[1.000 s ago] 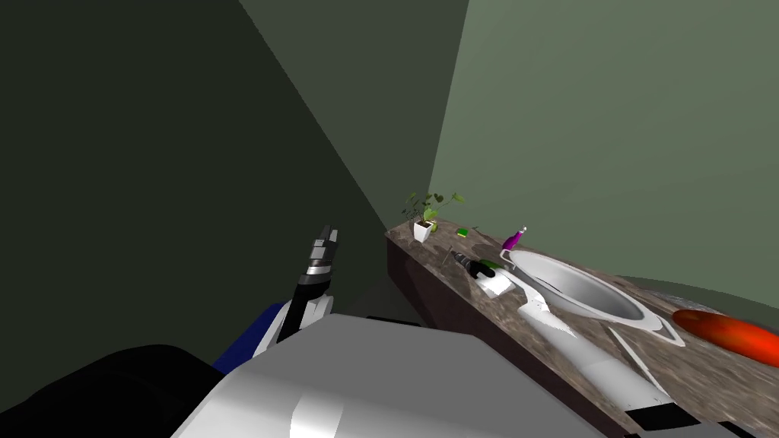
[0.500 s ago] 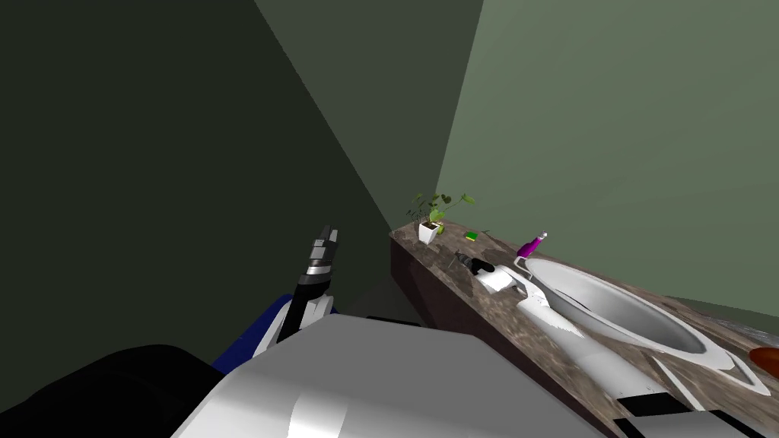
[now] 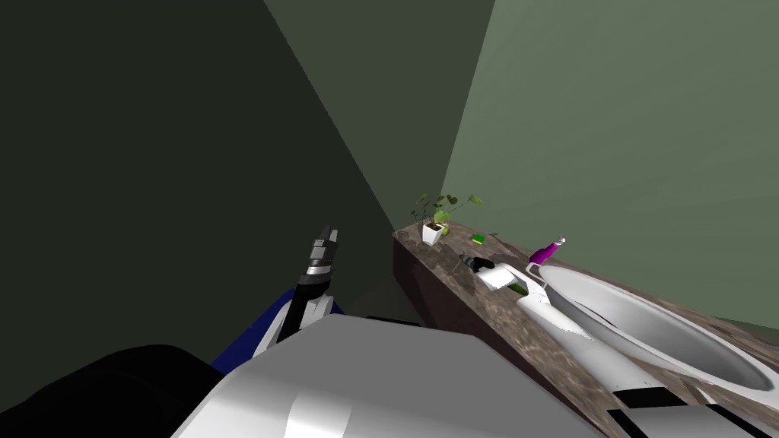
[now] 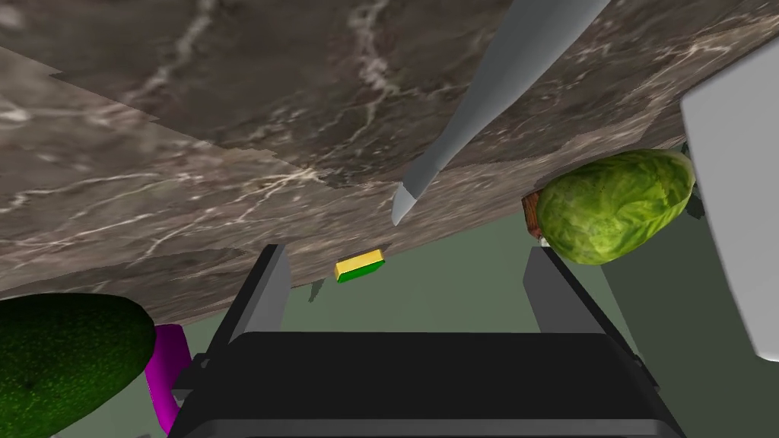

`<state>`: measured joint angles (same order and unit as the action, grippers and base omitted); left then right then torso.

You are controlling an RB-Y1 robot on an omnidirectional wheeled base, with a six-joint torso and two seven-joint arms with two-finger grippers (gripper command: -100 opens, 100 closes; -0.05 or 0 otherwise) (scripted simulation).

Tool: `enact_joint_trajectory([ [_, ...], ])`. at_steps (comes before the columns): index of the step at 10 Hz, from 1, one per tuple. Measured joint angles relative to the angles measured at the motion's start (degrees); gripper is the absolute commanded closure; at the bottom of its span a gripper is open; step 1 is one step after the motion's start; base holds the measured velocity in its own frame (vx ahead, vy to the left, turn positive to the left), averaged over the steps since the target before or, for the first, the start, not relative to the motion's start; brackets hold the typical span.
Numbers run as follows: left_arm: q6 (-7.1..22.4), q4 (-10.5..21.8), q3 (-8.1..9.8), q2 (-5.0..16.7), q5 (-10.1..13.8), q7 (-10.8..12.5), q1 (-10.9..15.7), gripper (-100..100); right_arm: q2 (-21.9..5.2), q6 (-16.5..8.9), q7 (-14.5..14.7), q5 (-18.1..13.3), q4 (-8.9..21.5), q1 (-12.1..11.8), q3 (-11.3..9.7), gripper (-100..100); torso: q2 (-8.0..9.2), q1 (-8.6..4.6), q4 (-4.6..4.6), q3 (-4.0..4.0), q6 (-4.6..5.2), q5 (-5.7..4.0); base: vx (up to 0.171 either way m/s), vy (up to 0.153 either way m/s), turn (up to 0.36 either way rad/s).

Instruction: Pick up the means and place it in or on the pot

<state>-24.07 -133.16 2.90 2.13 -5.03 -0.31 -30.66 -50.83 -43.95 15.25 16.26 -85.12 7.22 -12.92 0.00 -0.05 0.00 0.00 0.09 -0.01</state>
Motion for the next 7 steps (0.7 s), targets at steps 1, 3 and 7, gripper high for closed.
enact_joint_trajectory([
  [1, 0.0, 0.0, 0.00, 0.0, 0.0, 0.0, 0.0, 0, 0.1, -1.3, 0.2, 0.1, 0.2, 0.3, 0.2, -100, 0.00, 0.01, 0.00, 0.00, -0.02, 0.00, 0.005, -0.009, 0.146],
  [3, 0.0, 0.0, 0.00, 0.0, 0.0, 0.0, 0.0, 0, 0.1, -4.4, 0.9, 0.7, 1.1, 0.9, 0.7, -100, -0.01, 0.01, 0.00, -0.01, -0.04, 0.00, 0.005, -0.012, 0.116],
  [7, 0.0, 0.0, 0.00, 0.0, 0.0, 0.0, 0.0, 0, 0.2, -10.3, 2.1, 1.9, 2.5, 2.2, 1.7, -100, 0.00, -0.01, 0.00, 0.00, -0.03, 0.00, 0.002, -0.013, 0.124],
])
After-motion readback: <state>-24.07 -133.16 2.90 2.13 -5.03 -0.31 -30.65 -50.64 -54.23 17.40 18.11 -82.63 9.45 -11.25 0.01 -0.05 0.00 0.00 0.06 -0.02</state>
